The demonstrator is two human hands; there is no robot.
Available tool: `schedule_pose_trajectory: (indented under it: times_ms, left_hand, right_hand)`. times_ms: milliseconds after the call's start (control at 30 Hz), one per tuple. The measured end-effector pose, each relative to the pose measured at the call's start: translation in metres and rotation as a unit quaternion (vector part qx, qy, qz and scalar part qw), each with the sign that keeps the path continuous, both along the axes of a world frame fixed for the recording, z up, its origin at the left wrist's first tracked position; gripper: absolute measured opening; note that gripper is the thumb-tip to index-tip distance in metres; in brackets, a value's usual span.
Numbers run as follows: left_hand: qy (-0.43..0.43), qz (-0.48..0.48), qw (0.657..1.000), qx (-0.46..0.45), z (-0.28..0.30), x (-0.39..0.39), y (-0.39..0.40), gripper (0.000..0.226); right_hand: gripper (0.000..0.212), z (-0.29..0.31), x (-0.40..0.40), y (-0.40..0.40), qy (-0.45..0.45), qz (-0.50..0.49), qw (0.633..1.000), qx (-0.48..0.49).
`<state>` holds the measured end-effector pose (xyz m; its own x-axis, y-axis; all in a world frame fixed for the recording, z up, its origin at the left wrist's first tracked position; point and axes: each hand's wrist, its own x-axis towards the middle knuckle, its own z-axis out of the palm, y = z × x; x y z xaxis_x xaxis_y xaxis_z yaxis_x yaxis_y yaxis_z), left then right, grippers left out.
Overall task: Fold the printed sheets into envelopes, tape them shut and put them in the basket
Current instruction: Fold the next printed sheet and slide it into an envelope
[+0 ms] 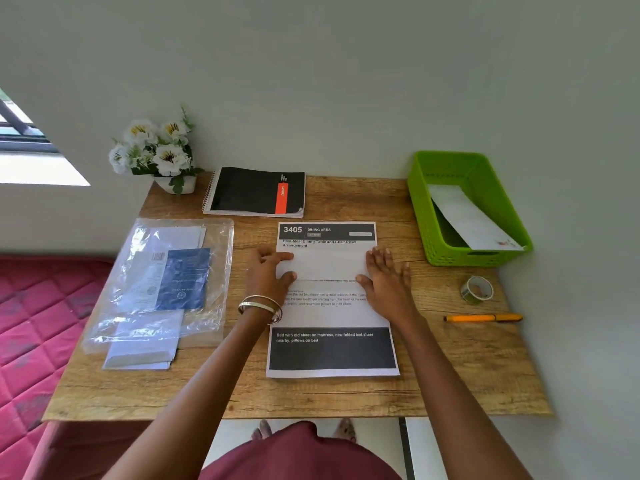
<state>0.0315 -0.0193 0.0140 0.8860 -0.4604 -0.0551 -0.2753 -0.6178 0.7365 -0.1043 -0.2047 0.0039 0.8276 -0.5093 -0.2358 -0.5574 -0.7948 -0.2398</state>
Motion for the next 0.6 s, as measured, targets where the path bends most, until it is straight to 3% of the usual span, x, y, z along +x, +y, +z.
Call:
schedule_pose_trajectory:
  times_ms: [133,267,333,433,600]
  left_hand:
    - [-0.126,-0.078,0.984,0.101,-0.007,-0.008,0.016,0.033]
    - [-0.174,-0.140,0.966,0.131,-0.016,-0.016,0.029,0.025]
    - [-0.182,-0.139,0.965,0.128,-0.018,-0.021,0.032,0.027]
    - [-0.186,-0.141,0.966,0.114,-0.020,-0.023,0.034,0.030]
    - [-0.121,-0.141,0.979,0.081,-0.019,-0.026,0.036,0.036]
  right_hand:
    - [0.060,0.006,-0.010,0.002,-0.097,-0.011,0.994,0.040]
    - [0.044,0.031,-0.032,0.022,-0.196,0.024,0.970,0.140]
    - [0.043,0.041,-0.046,0.037,-0.162,0.069,0.966,0.189]
    - [0.060,0.039,-0.061,0.056,-0.091,0.148,0.960,0.219]
    - [0.080,0.029,-0.068,0.066,-0.036,0.218,0.962,0.161]
